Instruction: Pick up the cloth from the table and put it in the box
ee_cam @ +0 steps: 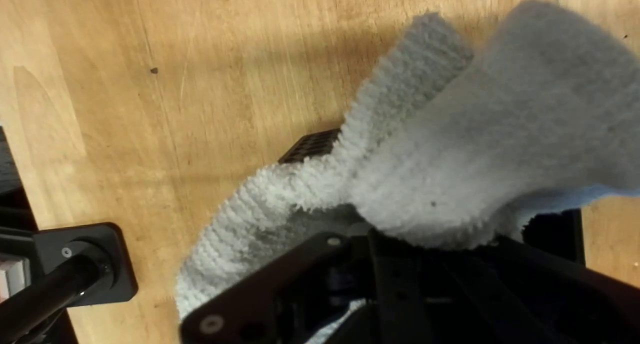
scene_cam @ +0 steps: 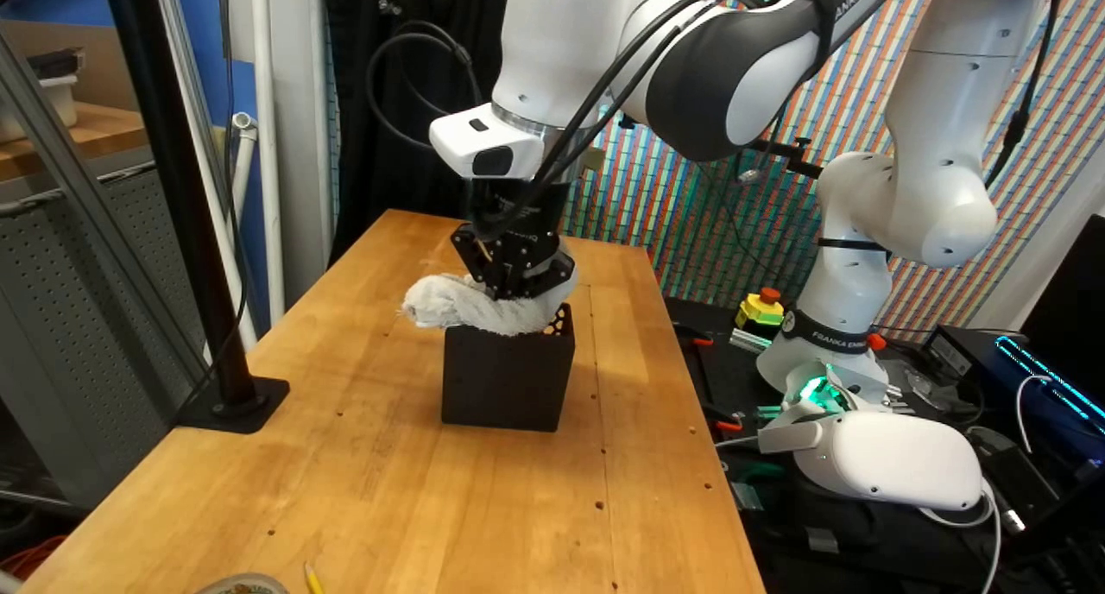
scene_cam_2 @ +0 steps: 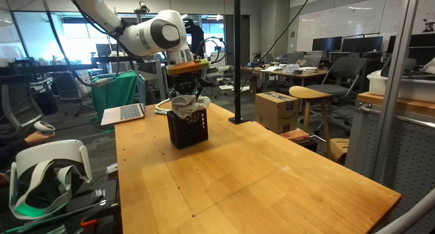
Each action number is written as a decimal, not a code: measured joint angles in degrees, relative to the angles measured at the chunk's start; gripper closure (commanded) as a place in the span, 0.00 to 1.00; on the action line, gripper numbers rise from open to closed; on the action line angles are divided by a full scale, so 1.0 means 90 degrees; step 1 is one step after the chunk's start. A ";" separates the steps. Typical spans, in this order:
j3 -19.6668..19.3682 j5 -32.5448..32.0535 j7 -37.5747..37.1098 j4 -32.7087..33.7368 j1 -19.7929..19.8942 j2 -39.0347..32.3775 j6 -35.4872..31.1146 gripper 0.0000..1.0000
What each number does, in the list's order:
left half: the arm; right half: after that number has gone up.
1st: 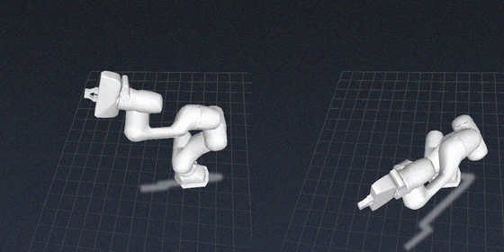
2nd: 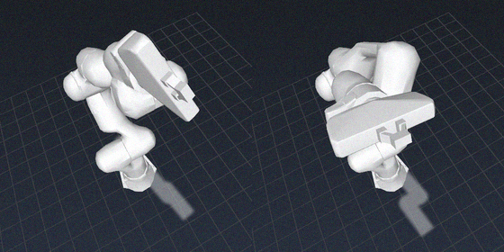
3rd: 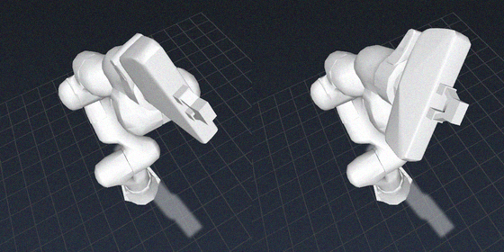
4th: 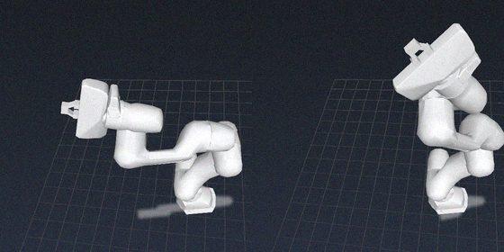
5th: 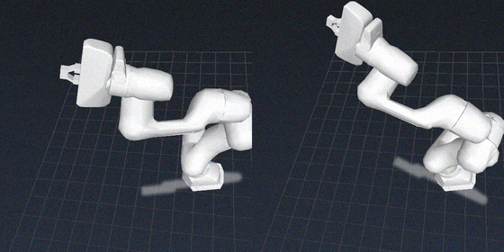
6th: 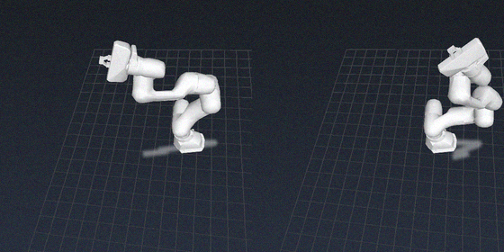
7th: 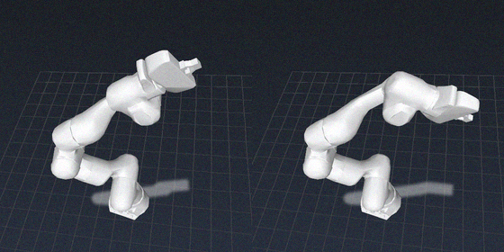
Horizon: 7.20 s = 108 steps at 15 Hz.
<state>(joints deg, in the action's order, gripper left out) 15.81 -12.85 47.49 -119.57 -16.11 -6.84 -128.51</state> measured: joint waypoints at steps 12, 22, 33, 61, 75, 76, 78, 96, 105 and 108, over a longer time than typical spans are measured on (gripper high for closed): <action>-0.0090 0.0564 0.0610 0.0220 0.0460 -0.0286 0.0249 0.95; 0.0027 0.0332 0.0790 -0.0011 0.0310 -0.0108 -0.0083 0.95; 0.0305 -0.1086 -0.0134 -0.0506 -0.0250 0.0249 -0.0390 0.95; -0.0093 -0.1812 -0.0508 -0.1060 0.0090 0.0305 -0.1358 0.95; 0.0246 -0.4738 -0.2840 -0.1367 -0.0270 0.0444 -0.1455 0.95; 0.0266 -0.4801 -0.2910 -0.1372 -0.0291 0.0444 -0.1454 0.95; 0.0315 -0.4892 -0.3014 -0.1386 -0.0326 0.0444 -0.1455 0.95; 0.0666 -0.4559 -0.2609 -0.1614 -0.0571 0.1042 -0.1173 0.95; 0.0627 -0.2858 -0.0969 -0.1848 -0.0638 0.1295 -0.0999 0.95; 0.0533 -0.2580 -0.0530 -0.1849 -0.0621 0.1294 -0.0999 0.95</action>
<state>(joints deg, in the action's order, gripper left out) 20.61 -36.07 42.72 -136.21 -21.69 4.81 -137.49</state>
